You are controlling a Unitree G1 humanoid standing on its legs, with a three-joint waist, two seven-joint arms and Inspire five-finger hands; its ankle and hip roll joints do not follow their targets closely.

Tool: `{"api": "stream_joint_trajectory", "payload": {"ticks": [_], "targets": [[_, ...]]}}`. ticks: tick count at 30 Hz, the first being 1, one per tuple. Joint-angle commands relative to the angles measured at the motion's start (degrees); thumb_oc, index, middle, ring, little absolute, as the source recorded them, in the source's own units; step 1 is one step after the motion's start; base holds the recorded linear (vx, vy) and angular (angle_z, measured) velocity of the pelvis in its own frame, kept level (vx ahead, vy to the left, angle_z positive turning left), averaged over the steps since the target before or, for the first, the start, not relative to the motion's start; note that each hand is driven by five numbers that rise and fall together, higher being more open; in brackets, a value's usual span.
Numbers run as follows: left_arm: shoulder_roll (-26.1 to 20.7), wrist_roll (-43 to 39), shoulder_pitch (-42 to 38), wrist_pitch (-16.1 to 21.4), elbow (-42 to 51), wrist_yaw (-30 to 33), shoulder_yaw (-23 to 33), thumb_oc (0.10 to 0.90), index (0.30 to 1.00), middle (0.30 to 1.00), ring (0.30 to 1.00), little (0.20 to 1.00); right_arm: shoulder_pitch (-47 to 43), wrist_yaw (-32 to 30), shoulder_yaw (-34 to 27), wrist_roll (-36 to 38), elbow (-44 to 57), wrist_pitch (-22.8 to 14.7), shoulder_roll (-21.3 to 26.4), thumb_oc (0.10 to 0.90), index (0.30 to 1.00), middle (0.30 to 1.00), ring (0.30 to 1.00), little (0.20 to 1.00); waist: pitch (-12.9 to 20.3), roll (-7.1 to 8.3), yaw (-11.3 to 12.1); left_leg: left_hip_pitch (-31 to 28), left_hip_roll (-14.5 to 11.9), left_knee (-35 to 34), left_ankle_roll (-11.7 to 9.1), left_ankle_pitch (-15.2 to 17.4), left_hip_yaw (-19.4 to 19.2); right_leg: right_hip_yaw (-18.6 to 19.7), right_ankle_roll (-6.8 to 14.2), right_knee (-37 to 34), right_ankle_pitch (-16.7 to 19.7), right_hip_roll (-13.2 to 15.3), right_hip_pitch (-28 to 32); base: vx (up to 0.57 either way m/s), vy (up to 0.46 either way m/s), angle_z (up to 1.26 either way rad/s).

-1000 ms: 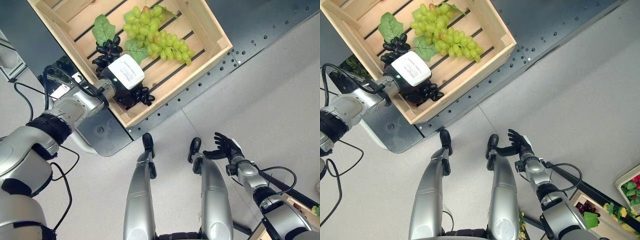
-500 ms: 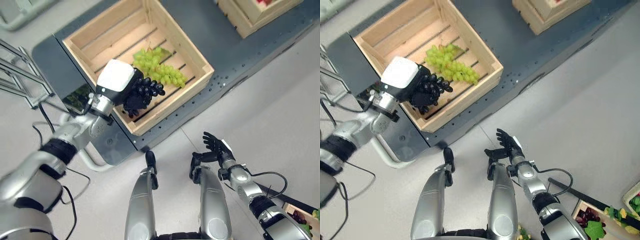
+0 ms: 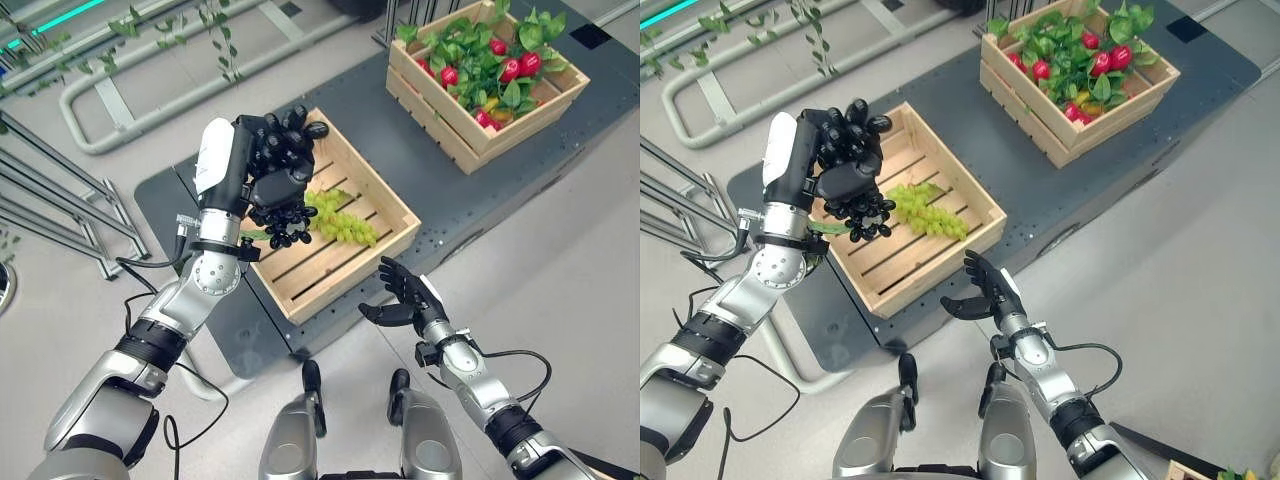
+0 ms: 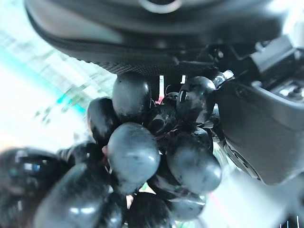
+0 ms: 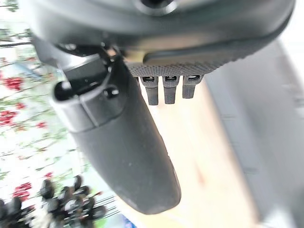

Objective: Pick up the fruits from the basket on one side to the basket on the other side

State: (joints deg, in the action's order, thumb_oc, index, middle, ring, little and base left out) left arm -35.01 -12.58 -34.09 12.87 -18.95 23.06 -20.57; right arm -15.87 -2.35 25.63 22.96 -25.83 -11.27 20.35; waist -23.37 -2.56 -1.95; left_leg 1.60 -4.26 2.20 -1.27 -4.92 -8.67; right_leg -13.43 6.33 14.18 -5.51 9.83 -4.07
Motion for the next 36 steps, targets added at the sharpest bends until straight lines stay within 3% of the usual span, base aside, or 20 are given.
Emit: {"api": "stream_joint_trajectory", "payload": {"ticks": [1, 4, 11, 16, 18, 24, 31, 36], "targets": [[3.34, -11.47, -0.63, 2.81, 3.92, -5.20, 4.20, 0.400, 0.300, 0.300, 0.300, 0.300, -1.84, 4.62, 1.05, 1.49, 5.11, -4.54, -1.99, 0.800, 0.900, 0.900, 0.900, 0.900, 10.61, 0.35, 0.01, -5.44, 1.06, 2.61, 0.13, 9.98, 0.19, -0.06, -0.91, -7.39, 0.79, 1.11, 7.15, 0.08, -0.004, 0.05], [5.86, -13.01, 0.45, 1.82, 5.60, -7.44, 5.13, 0.400, 0.300, 0.300, 0.300, 0.300, -2.90, 5.35, 0.98, 2.94, 7.83, -2.52, -2.08, 0.800, 0.900, 0.900, 0.900, 0.900, 12.97, 0.11, 0.13, -8.42, 1.01, -0.95, -0.07, 9.26, 0.08, -0.74, -0.72, -11.48, 2.11, 0.62, 10.41, 0.05, -0.025, 0.06], [3.16, -9.14, -2.76, 1.37, 5.94, -9.63, 3.56, 0.400, 0.300, 0.300, 0.300, 0.300, -6.76, 5.44, 0.94, 9.39, 12.06, 0.20, -2.86, 0.800, 0.900, 0.900, 0.900, 0.900, 16.05, -0.21, 0.75, -11.18, 0.42, -7.20, -1.20, 6.65, -0.48, -3.61, -0.18, -18.89, 5.29, -0.19, 14.66, -0.04, -0.045, 0.01], [2.14, -10.72, -5.70, 1.64, 3.71, -13.52, 1.58, 0.400, 0.300, 0.300, 0.300, 0.300, -9.97, 5.58, 2.13, 13.97, 13.69, 1.47, -4.49, 0.800, 0.900, 0.900, 0.900, 0.900, 17.38, -0.44, 1.13, -10.62, 0.24, -7.20, -1.57, 6.65, -0.79, -4.82, 0.07, -19.18, 5.26, 0.11, 14.79, -0.06, -0.033, 0.03], [2.10, -10.87, -6.42, 1.94, 2.76, -15.15, 0.30, 0.400, 0.300, 0.300, 0.300, 0.300, -11.13, 6.65, 2.63, 19.66, 13.79, 3.37, -5.93, 0.800, 0.900, 0.900, 0.900, 0.900, 17.89, -0.37, 1.21, -11.08, 0.27, -7.20, -1.36, 6.77, -1.21, -4.83, 0.05, -19.18, 5.22, 0.22, 15.12, 0.00, -0.010, 0.03], [3.86, -10.78, -7.76, 1.66, 2.13, -16.94, -2.12, 0.400, 0.300, 0.300, 0.300, 0.300, -12.44, 6.83, 4.19, 22.40, 11.78, 4.12, -9.02, 0.800, 0.900, 0.900, 0.900, 0.900, 18.67, -0.26, 1.54, -11.82, 0.11, -7.20, -1.18, 7.28, -1.50, -5.03, -0.07, -19.18, 4.62, 0.21, 15.83, 0.00, 0.000, 0.00], [5.96, -12.00, -8.84, 3.02, 1.47, -18.42, -3.60, 0.400, 0.300, 0.300, 0.300, 0.300, -13.35, 14.99, 5.87, 32.35, 12.16, 9.89, -12.07, 0.800, 0.900, 0.900, 0.900, 0.900, 19.33, 0.22, 2.03, -12.32, -0.05, -7.20, -1.24, 7.68, -1.10, -5.15, -0.12, -19.18, 4.12, 0.10, 16.45, 0.01, -0.025, 0.00], [6.76, -13.81, -8.37, 2.96, 2.36, -19.82, -3.69, 0.400, 0.300, 0.300, 0.300, 0.300, -13.07, 15.44, 6.69, 33.78, 13.56, 10.51, -12.26, 0.800, 0.900, 0.900, 0.900, 0.900, 19.61, 0.59, 2.18, -12.65, -0.25, -7.20, -1.30, 7.82, -0.94, -5.13, -0.07, -19.18, 3.94, 0.04, 16.76, 0.00, 0.000, 0.00]]}}
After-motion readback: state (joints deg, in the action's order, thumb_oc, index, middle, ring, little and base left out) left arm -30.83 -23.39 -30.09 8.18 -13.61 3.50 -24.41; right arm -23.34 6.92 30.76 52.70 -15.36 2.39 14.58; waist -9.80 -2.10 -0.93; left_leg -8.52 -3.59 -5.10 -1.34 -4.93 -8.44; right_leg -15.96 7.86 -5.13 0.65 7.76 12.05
